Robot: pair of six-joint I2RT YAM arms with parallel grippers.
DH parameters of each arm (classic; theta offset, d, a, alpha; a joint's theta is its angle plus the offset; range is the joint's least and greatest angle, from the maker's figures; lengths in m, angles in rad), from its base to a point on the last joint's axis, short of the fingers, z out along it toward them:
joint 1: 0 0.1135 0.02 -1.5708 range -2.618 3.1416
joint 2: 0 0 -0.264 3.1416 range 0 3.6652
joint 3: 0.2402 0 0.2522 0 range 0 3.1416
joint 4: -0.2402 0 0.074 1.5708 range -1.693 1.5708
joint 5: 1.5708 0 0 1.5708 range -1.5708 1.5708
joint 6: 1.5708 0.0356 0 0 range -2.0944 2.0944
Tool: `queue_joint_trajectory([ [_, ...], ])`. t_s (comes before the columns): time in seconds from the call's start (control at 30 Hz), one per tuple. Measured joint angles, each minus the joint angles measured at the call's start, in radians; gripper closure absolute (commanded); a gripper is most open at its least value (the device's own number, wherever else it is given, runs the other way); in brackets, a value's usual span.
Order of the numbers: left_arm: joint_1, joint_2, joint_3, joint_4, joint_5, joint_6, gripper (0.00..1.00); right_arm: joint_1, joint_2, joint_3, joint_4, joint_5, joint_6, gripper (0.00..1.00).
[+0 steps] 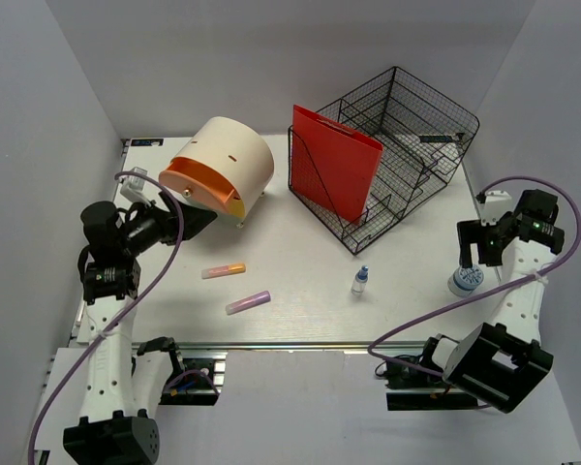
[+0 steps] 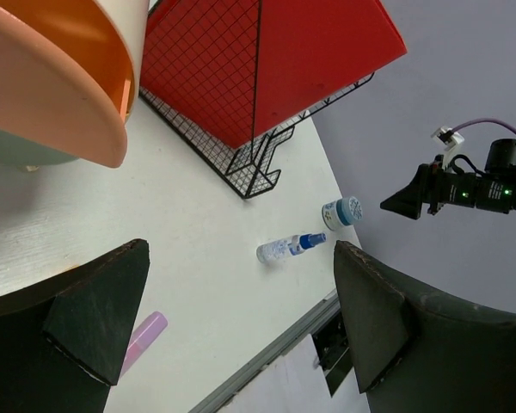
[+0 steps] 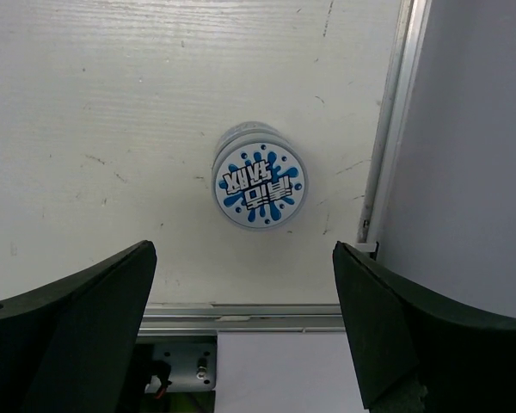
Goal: Organize the desk
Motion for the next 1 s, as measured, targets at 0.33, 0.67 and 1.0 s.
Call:
queue_joint_trajectory([
  [0.33, -0.002, 0.026, 0.018, -0.051, -0.024, 0.017, 0.02, -0.039, 0.063, -0.153, 0.134, -0.035, 0.018, 0.11],
  [0.67, -0.002, 0.036, 0.018, -0.085, -0.043, 0.031, 0.02, -0.047, 0.096, -0.251, 0.301, -0.01, 0.021, 0.11],
  [1.0, -0.002, 0.047, 0.018, -0.115, -0.058, 0.037, 0.02, -0.047, 0.159, -0.331, 0.404, -0.001, 0.015, 0.14],
])
